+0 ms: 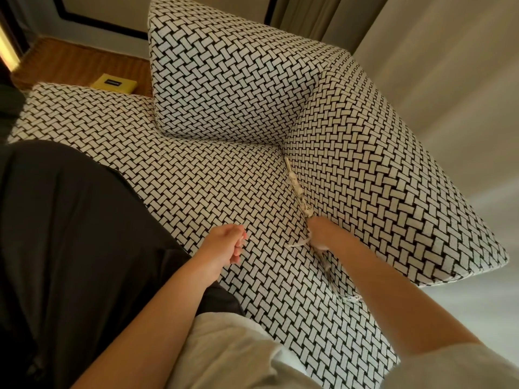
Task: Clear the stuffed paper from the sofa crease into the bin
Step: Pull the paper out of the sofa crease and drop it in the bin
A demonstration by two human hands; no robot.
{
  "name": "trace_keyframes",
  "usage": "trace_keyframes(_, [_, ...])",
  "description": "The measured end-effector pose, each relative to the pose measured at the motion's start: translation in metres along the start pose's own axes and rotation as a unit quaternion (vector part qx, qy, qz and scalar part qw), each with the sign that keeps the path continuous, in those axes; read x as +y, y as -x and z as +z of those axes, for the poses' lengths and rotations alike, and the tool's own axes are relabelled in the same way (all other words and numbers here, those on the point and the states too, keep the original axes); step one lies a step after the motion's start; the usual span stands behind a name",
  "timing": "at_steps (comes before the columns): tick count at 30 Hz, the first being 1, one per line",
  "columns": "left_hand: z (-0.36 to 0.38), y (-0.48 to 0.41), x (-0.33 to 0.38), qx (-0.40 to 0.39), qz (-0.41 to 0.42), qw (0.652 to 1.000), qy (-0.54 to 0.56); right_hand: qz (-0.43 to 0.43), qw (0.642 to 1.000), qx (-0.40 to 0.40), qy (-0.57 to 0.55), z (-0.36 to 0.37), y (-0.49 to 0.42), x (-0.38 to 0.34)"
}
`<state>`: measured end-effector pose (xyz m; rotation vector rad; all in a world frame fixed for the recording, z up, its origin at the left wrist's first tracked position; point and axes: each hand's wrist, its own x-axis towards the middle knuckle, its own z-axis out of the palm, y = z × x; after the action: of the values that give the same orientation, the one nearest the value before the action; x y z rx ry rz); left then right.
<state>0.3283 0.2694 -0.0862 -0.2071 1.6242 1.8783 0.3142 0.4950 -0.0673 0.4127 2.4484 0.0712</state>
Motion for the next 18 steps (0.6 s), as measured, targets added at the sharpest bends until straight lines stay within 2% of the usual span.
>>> trace_keyframes(9, [-0.003, 0.003, 0.000, -0.012, -0.007, 1.000, -0.003, -0.012, 0.999, 0.003, 0.052, -0.010, -0.013, -0.008])
trace_keyframes(14, [-0.002, 0.002, 0.001, -0.005, -0.014, 1.000, 0.003, -0.019, 0.990, 0.007, -0.136, -0.020, -0.001, 0.004])
trace_keyframes(18, [-0.001, 0.001, 0.002, -0.007, -0.018, 0.999, 0.036, -0.065, 0.977, 0.002, -0.203, -0.039, 0.023, 0.005])
